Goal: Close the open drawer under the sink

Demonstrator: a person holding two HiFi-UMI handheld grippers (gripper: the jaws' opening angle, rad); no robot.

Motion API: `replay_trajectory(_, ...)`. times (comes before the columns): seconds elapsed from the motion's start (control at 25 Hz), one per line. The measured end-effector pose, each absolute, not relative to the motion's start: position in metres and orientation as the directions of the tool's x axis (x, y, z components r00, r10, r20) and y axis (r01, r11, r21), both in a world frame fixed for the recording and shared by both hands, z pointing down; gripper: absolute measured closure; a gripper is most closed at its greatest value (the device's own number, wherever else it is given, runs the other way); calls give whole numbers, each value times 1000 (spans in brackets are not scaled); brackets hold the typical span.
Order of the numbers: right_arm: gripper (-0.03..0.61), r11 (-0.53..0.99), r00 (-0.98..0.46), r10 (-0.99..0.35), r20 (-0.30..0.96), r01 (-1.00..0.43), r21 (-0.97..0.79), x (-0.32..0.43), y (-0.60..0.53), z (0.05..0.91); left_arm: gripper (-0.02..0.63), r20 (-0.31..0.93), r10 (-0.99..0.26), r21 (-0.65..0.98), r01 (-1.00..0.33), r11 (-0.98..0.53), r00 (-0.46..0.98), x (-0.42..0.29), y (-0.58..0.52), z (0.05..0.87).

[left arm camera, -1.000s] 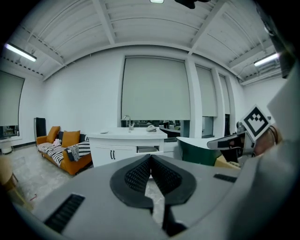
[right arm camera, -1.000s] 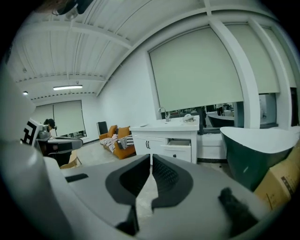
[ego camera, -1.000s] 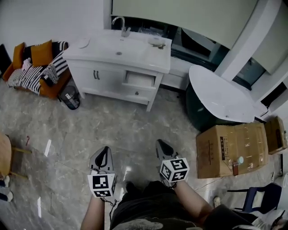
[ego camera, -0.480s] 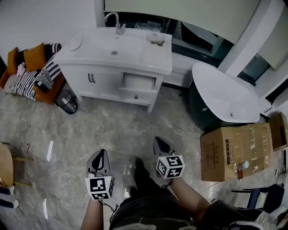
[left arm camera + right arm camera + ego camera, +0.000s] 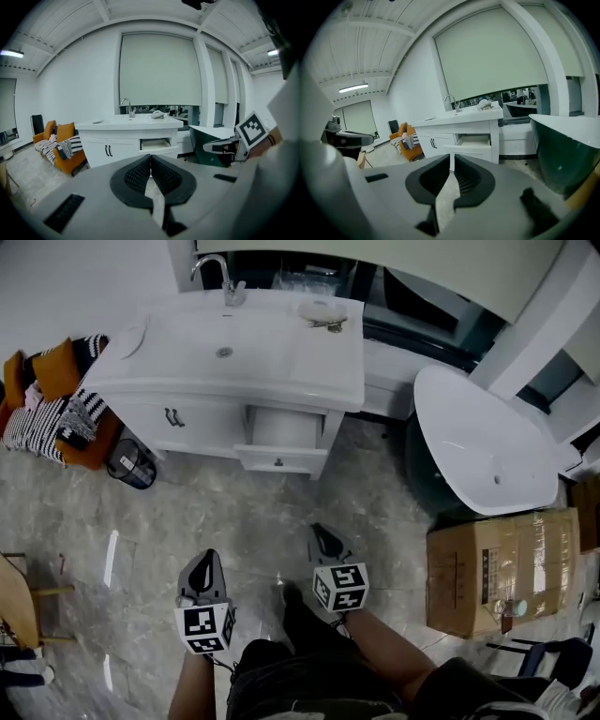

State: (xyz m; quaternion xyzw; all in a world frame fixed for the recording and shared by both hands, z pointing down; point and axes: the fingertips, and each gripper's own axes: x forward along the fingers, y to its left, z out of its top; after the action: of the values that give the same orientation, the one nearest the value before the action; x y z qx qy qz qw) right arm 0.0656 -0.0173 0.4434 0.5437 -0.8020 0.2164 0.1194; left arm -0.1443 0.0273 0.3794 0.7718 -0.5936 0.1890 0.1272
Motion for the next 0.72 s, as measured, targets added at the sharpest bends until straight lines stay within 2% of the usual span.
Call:
replay_trajectory(0.24, 551, 326, -403, -792, 458, -914, -240, 61, -68, 472, 600, 453, -873, -41, -973, -225, 183, -139, -33, 390)
replay_trajectory(0.6, 547, 286, -375, -782, 498, -926, -247, 44, -115, 518, 600, 499, -834, -27, -958, -285, 235, -134, -94, 444)
replay_trajectory(0.64, 526, 284, -376, -778, 504, -925, -252, 41, -120, 524, 600, 504, -829, -19, -957, -290, 242, -134, -101, 451)
replay_trajectory(0.68, 456, 281, -377, -773, 510, -925, -256, 37, -125, 531, 600, 508, -824, -12, -955, -296, 249, -135, -108, 458)
replay_trajectory(0.72, 420, 276, -373, -770, 518, -926, -257, 33, -131, 538, 600, 511, -820, -7, -953, -303, 257, -137, -115, 465)
